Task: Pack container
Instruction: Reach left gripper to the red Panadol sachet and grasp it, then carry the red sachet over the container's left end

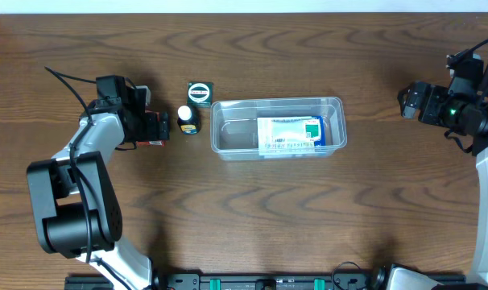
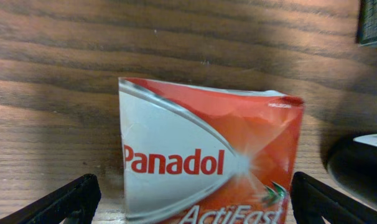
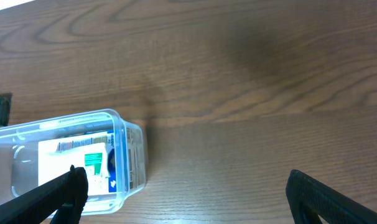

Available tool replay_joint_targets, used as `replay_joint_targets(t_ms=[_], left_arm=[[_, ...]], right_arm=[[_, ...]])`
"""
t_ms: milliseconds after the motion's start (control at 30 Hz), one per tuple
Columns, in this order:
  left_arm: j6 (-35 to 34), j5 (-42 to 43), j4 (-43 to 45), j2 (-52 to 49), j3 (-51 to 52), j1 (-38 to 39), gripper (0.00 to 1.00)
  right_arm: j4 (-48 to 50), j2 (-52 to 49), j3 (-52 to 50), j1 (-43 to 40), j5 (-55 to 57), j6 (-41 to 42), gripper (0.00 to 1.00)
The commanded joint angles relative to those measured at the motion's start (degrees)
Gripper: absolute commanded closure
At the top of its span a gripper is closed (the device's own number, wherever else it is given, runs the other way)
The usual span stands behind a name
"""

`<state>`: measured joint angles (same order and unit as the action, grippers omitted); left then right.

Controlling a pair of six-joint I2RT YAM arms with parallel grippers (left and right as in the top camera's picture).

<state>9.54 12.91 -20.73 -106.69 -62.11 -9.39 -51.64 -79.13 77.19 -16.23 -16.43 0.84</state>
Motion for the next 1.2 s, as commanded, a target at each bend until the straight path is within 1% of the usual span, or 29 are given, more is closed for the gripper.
replay_joint_targets(t_ms=[0, 33, 67, 167, 233, 267, 367, 433, 533, 733, 800, 933, 1033, 1167], left_arm=[[1.2, -0.7, 0.1, -0.8, -0.8, -0.3, 0.01], [1.2, -0.7, 0.2, -0.8, -0.8, -0.3, 0.01], [1.1, -0.7, 0.3, -0.8, -0.8, -0.3, 0.05], [0.9, -0.7, 0.3, -0.8, -0.8, -0.3, 0.19], [0.7, -0.7, 0.3, -0.8, -0.8, -0.3, 0.27], [0.3, -0.7, 0.3, -0.8, -0.8, -0.3, 0.30], [-0.6, -0.7, 0.3, -0.8, -0.8, -0.3, 0.33], [-0.6, -0.7, 0.1, -0.6, -0.8, -0.3, 0.34], [-2.4, -0.7, -0.1, 0.6, -0.8, -0.3, 0.34], [-5.6, -0.5, -0.2, 7.6, -0.9, -0.3, 0.35], [-8.0, -0.5, -0.5, 11.2, -0.9, -0.3, 0.38], [-14.1, -0.2, -2.1, 18.6, -0.9, -0.2, 0.38], [-17.2, 5.0, -3.5, 24.3, -0.9, 0.2, 0.38], [-23.5, 13.2, -5.3, 29.8, -0.9, 2.0, 0.39]], right_arm=[[-0.1, 0.0, 0.8, -0.3, 0.1, 0.4, 0.01], [-0.1, 0.0, 0.8, -0.3, 0.1, 0.4, 0.01], [-0.1, 0.0, 0.8, -0.3, 0.1, 0.4, 0.01], [-0.1, 0.0, 0.8, -0.3, 0.1, 0.4, 0.01], [-0.1, 0.0, 0.8, -0.3, 0.1, 0.4, 0.01], [-0.1, 0.0, 0.8, -0.3, 0.1, 0.4, 0.01], [-0.1, 0.0, 0.8, -0.3, 0.1, 0.4, 0.01], [-0.1, 0.0, 0.8, -0.3, 0.1, 0.4, 0.01], [-0.1, 0.0, 0.8, -0.3, 0.1, 0.4, 0.01], [-0.1, 0.0, 0.8, -0.3, 0.1, 0.4, 0.01], [-0.1, 0.0, 0.8, -0.3, 0.1, 0.4, 0.01], [-0.1, 0.0, 0.8, -0.3, 0.1, 0.4, 0.01], [-0.1, 0.0, 0.8, -0.3, 0.1, 0.4, 0.01], [-0.1, 0.0, 0.8, -0.3, 0.1, 0.4, 0.01]])
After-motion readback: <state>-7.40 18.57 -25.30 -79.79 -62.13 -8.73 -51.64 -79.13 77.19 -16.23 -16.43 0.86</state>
